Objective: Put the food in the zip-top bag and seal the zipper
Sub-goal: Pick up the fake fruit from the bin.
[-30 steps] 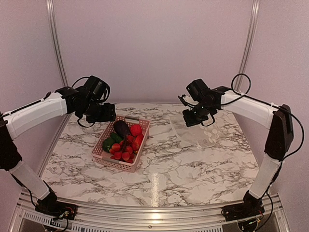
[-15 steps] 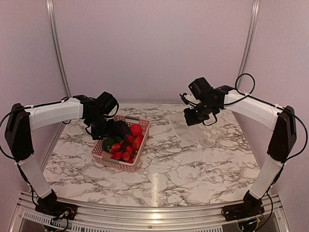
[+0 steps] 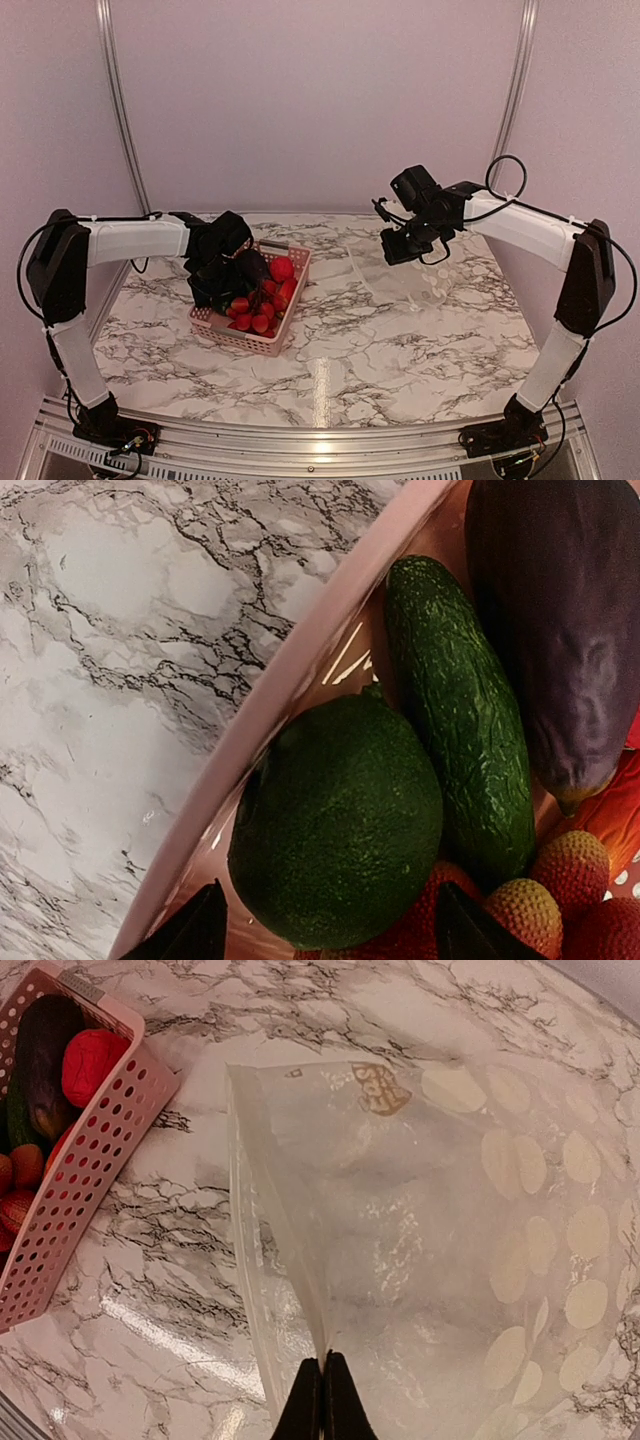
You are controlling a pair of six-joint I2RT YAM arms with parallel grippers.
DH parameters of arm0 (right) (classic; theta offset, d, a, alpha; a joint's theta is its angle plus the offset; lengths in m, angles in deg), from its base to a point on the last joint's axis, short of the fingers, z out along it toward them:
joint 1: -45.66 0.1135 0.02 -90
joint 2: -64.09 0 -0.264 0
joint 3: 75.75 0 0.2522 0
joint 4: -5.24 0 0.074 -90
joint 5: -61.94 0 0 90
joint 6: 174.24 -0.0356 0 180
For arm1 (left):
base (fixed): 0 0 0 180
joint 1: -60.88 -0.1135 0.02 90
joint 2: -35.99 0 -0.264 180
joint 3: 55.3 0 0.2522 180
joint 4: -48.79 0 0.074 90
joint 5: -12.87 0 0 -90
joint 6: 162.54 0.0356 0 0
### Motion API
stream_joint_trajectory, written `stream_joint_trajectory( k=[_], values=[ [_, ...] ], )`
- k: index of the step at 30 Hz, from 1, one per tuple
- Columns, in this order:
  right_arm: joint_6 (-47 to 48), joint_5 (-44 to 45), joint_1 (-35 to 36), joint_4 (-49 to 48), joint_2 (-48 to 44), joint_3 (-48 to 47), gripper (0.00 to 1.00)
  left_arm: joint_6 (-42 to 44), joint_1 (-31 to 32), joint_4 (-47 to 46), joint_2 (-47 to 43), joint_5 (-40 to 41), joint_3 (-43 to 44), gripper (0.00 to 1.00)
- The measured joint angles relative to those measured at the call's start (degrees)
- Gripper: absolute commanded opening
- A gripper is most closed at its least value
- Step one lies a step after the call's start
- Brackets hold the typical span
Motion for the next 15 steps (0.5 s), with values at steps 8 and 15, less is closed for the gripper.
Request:
stream_joint_trajectory(
  k=[8,15],
  values=[
    [-0.26,-0.35,0.00,-0.48,-0.22,0.09,0.00,-0.87,0.07,-0.72,3.76,0.48,1.20,0.74],
    [-0.74,-0.39,0.00,-0.50,-0.33,0.11,0.00,0.24,0.07,-0.81,5.79,2.29,2.80,0.76]
  ],
)
